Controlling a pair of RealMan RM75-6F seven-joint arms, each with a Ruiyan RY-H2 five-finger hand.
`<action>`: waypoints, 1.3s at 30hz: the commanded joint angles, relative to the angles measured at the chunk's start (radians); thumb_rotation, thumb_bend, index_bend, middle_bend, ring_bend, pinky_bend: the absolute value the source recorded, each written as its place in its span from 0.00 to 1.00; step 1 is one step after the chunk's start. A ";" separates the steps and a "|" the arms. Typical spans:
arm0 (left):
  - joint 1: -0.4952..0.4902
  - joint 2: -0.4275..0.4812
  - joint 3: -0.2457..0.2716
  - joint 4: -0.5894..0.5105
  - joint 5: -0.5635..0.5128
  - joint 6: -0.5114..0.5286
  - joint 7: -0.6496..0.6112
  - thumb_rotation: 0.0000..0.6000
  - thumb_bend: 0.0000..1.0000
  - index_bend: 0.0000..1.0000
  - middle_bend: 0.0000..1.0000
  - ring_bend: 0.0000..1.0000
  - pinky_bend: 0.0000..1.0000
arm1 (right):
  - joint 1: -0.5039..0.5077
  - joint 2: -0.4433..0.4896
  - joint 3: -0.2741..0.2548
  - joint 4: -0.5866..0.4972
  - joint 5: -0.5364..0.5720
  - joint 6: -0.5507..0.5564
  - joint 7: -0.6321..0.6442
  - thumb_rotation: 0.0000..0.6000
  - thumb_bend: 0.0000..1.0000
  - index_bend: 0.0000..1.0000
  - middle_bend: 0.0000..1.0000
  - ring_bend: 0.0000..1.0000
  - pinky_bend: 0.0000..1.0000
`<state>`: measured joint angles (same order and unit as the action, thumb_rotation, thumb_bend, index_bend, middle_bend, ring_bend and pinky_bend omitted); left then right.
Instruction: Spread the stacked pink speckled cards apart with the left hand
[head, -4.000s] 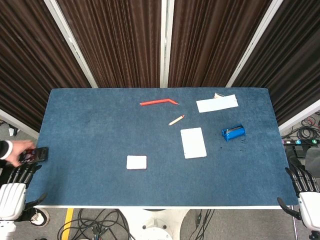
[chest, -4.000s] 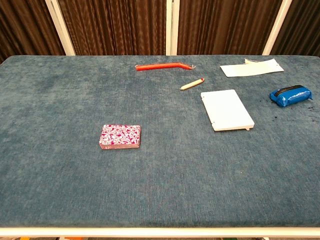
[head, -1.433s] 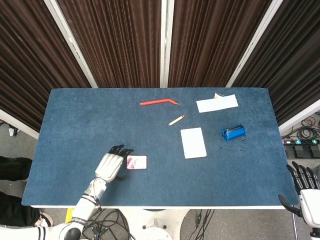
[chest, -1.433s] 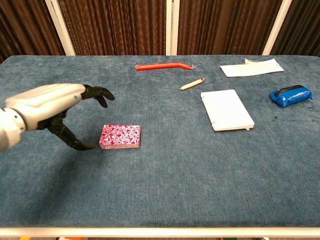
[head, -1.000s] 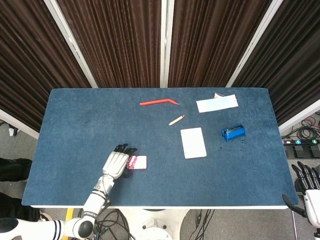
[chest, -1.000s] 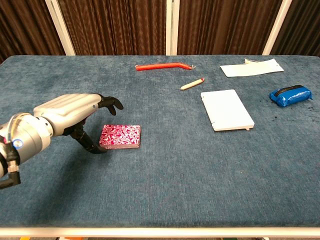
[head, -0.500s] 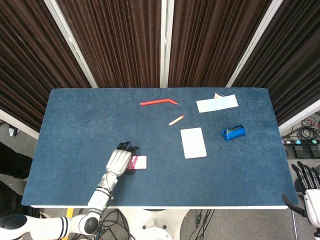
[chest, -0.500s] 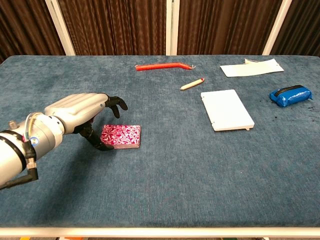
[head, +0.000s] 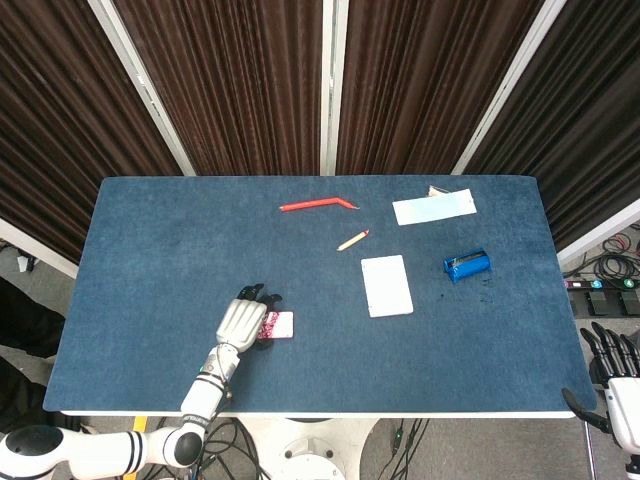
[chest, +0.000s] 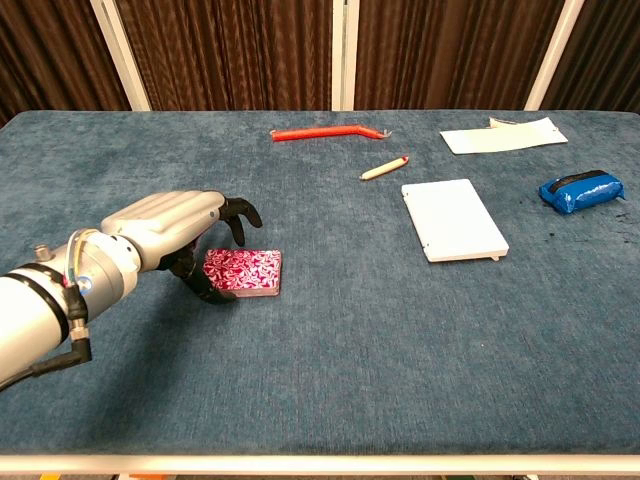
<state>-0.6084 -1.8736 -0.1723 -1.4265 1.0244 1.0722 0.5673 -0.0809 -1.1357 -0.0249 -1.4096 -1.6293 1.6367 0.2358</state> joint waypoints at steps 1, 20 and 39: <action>0.000 -0.004 0.002 0.008 0.005 0.004 -0.011 1.00 0.17 0.24 0.32 0.06 0.13 | 0.001 -0.002 0.000 0.003 0.001 -0.002 0.004 1.00 0.16 0.00 0.00 0.00 0.00; -0.010 0.003 -0.004 0.023 0.005 -0.012 -0.062 1.00 0.18 0.26 0.36 0.09 0.13 | 0.004 -0.008 0.007 0.017 0.029 -0.026 0.028 1.00 0.07 0.00 0.00 0.00 0.00; -0.011 0.004 0.003 0.029 0.007 -0.012 -0.097 1.00 0.20 0.30 0.42 0.11 0.13 | 0.000 -0.012 0.014 0.025 0.041 -0.025 0.027 1.00 0.10 0.00 0.00 0.00 0.00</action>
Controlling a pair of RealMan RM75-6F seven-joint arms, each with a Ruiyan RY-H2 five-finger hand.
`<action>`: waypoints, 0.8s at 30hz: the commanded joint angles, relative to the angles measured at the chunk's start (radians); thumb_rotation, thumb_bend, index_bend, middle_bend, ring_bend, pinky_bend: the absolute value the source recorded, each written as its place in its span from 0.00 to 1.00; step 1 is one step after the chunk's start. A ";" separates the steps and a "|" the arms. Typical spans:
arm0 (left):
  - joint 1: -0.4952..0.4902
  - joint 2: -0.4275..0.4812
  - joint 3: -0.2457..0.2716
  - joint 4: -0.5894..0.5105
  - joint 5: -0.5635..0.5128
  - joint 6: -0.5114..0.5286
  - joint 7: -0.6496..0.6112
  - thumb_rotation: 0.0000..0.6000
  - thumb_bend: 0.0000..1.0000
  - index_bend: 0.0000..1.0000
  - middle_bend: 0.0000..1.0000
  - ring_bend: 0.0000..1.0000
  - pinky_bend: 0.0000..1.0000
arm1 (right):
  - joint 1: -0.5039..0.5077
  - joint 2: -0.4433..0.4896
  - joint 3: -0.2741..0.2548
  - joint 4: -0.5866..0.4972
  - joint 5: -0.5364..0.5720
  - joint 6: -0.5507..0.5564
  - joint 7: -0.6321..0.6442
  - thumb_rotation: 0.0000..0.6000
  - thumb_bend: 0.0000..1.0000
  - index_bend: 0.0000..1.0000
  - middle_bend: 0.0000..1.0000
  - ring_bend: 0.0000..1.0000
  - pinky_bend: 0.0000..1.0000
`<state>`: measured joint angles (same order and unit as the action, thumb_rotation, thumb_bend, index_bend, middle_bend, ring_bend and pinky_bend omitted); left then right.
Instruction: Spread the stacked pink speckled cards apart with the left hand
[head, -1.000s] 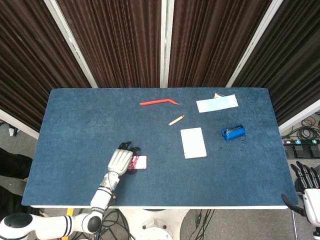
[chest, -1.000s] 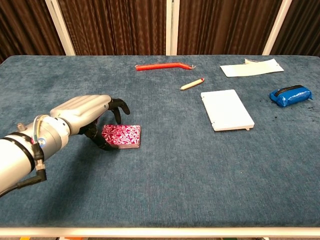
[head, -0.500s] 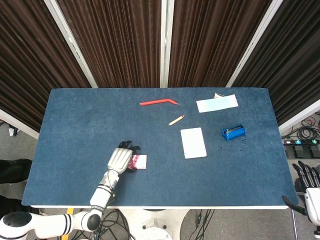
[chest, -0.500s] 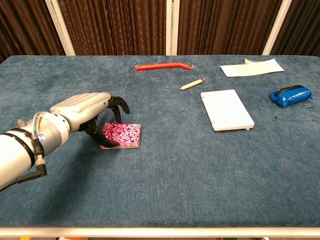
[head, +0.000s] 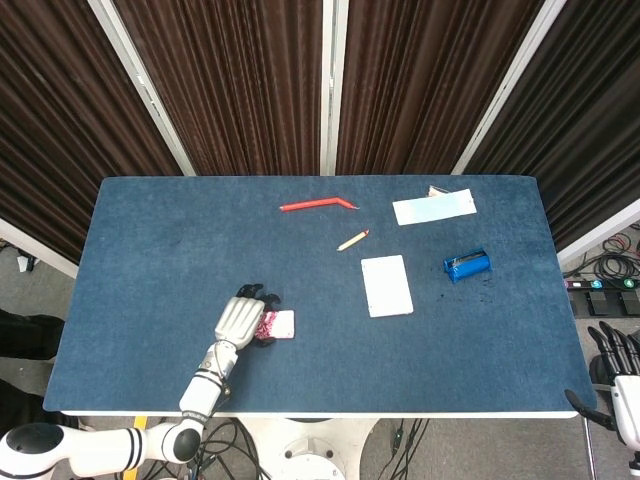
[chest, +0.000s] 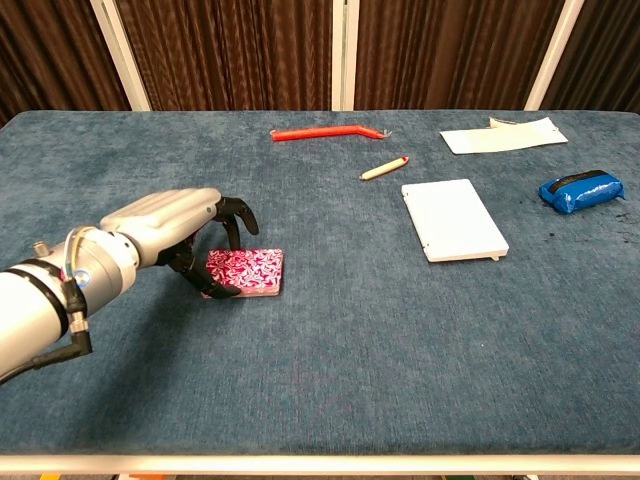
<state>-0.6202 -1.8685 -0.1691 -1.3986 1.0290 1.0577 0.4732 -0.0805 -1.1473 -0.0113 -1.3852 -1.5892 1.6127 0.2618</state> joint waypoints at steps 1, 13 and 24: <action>0.001 -0.001 -0.001 0.002 0.003 0.005 -0.005 1.00 0.20 0.30 0.42 0.11 0.13 | 0.000 0.000 0.001 0.001 0.002 -0.001 0.001 1.00 0.10 0.00 0.00 0.00 0.00; 0.008 0.003 -0.005 -0.003 -0.001 0.002 -0.040 1.00 0.26 0.33 0.45 0.13 0.13 | 0.000 -0.002 0.003 0.006 0.007 -0.004 0.006 1.00 0.10 0.00 0.00 0.00 0.00; 0.016 0.028 -0.015 -0.029 0.007 0.008 -0.080 1.00 0.26 0.34 0.45 0.13 0.13 | -0.001 -0.003 0.004 0.008 0.008 -0.005 0.003 1.00 0.10 0.00 0.00 0.00 0.00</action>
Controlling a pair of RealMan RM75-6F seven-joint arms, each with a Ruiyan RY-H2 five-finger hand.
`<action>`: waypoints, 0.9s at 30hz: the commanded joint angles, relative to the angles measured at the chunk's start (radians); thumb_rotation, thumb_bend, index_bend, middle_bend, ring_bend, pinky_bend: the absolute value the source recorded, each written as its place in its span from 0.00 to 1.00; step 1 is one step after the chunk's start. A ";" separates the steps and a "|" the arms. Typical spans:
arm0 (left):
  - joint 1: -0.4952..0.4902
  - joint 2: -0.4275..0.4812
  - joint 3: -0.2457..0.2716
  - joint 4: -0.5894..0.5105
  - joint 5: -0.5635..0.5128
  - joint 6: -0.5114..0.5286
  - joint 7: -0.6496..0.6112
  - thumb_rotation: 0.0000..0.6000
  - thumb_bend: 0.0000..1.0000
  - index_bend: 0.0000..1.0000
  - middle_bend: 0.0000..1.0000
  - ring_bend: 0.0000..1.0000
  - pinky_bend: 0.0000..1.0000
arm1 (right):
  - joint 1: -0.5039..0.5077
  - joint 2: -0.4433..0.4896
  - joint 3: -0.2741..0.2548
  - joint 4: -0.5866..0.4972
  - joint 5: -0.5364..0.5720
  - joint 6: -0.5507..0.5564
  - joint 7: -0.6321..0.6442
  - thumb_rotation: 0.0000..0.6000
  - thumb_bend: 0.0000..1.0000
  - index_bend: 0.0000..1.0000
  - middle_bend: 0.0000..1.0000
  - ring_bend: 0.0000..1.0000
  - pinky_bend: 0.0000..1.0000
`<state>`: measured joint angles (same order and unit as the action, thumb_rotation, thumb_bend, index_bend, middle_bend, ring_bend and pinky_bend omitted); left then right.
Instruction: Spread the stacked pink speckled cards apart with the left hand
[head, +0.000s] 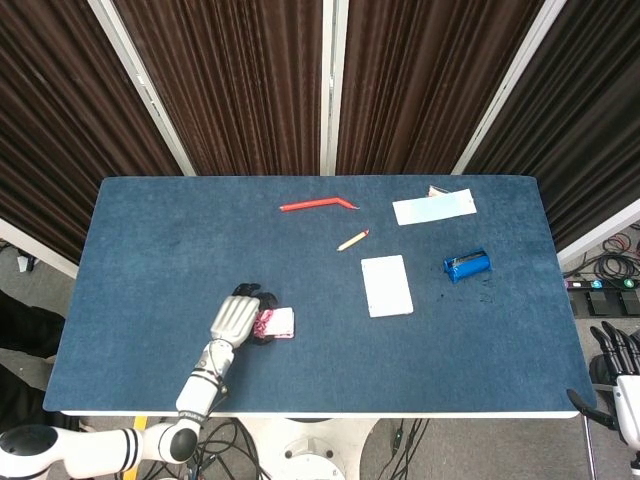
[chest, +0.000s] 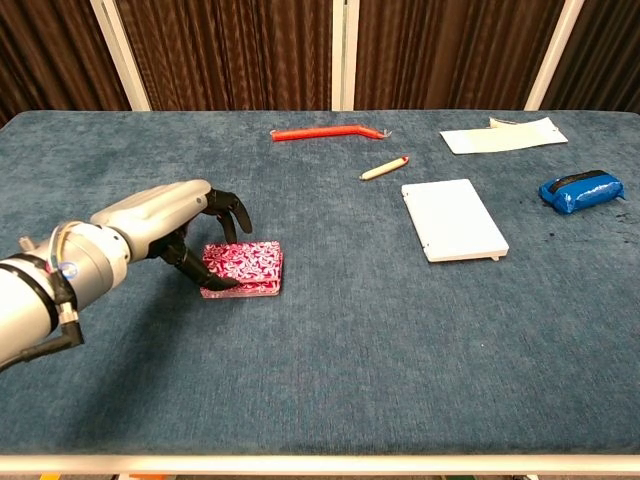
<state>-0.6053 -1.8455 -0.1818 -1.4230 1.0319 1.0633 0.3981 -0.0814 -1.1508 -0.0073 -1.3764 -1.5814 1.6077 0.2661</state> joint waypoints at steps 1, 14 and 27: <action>0.001 0.009 -0.005 -0.008 0.006 0.005 -0.008 1.00 0.26 0.34 0.45 0.13 0.13 | 0.000 0.000 0.000 -0.001 0.000 0.000 -0.002 1.00 0.10 0.00 0.00 0.00 0.00; 0.018 0.075 -0.060 0.074 0.051 0.073 -0.087 1.00 0.26 0.34 0.46 0.14 0.13 | 0.000 0.003 -0.002 -0.024 -0.012 0.006 -0.034 1.00 0.10 0.00 0.00 0.00 0.00; 0.015 0.056 -0.084 0.293 -0.001 -0.036 -0.228 1.00 0.26 0.34 0.47 0.15 0.13 | -0.001 0.004 0.000 -0.023 -0.015 0.015 -0.039 1.00 0.10 0.00 0.00 0.00 0.00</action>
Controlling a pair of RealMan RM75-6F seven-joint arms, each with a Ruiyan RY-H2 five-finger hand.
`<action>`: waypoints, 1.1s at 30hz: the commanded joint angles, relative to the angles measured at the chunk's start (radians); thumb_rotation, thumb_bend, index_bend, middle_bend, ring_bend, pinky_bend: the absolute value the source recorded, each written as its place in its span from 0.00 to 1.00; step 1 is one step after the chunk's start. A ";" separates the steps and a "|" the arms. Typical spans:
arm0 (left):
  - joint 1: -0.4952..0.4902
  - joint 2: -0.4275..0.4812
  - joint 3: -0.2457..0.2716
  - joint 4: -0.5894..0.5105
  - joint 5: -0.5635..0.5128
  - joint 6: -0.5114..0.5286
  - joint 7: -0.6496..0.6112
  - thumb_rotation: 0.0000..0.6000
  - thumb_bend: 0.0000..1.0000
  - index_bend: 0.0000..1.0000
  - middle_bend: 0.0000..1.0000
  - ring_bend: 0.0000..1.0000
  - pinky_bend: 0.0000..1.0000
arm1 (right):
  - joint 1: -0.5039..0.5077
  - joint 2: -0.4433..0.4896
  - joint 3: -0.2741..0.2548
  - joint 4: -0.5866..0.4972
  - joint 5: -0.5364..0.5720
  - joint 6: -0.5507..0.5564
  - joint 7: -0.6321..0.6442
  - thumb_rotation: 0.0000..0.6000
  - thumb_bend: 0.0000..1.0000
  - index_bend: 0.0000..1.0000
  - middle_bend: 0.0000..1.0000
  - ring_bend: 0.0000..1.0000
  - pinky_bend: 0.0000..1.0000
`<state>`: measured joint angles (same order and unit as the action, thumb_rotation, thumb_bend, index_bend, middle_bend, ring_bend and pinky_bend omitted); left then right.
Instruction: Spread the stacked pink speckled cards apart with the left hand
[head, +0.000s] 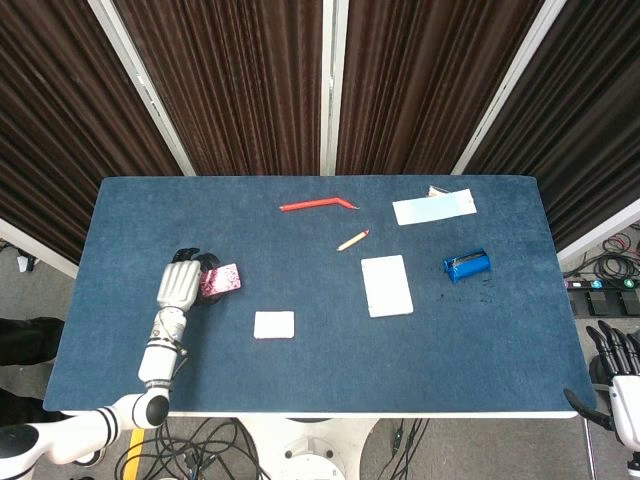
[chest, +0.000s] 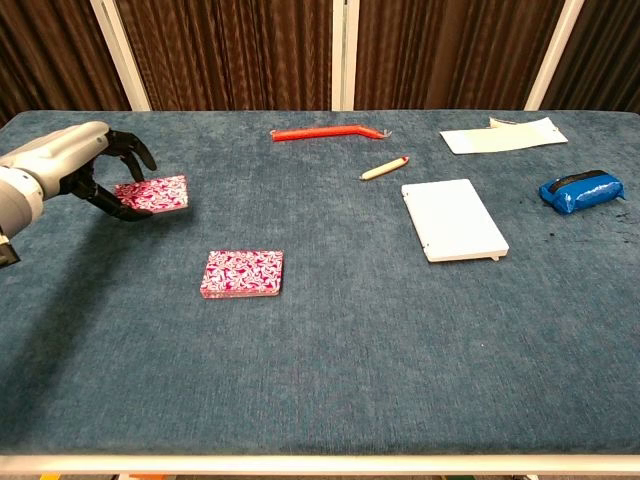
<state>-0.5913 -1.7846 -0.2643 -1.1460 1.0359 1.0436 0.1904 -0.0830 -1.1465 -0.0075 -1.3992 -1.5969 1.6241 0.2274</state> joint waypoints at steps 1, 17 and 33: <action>0.001 -0.005 0.000 0.018 -0.003 -0.020 -0.024 1.00 0.26 0.34 0.46 0.15 0.13 | 0.000 0.000 -0.001 0.000 0.000 -0.002 -0.002 1.00 0.10 0.00 0.00 0.00 0.00; 0.018 0.035 0.029 -0.042 0.060 -0.043 -0.118 1.00 0.22 0.17 0.22 0.08 0.12 | -0.004 -0.008 0.001 0.008 0.011 -0.006 -0.003 1.00 0.10 0.00 0.00 0.00 0.00; 0.002 0.057 0.099 -0.370 0.063 -0.018 0.078 1.00 0.20 0.17 0.26 0.08 0.12 | -0.011 -0.005 0.010 0.029 0.016 0.015 0.039 1.00 0.10 0.00 0.00 0.00 0.00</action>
<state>-0.5841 -1.7045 -0.1748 -1.5073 1.1182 1.0100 0.2290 -0.0925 -1.1528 0.0008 -1.3727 -1.5816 1.6361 0.2628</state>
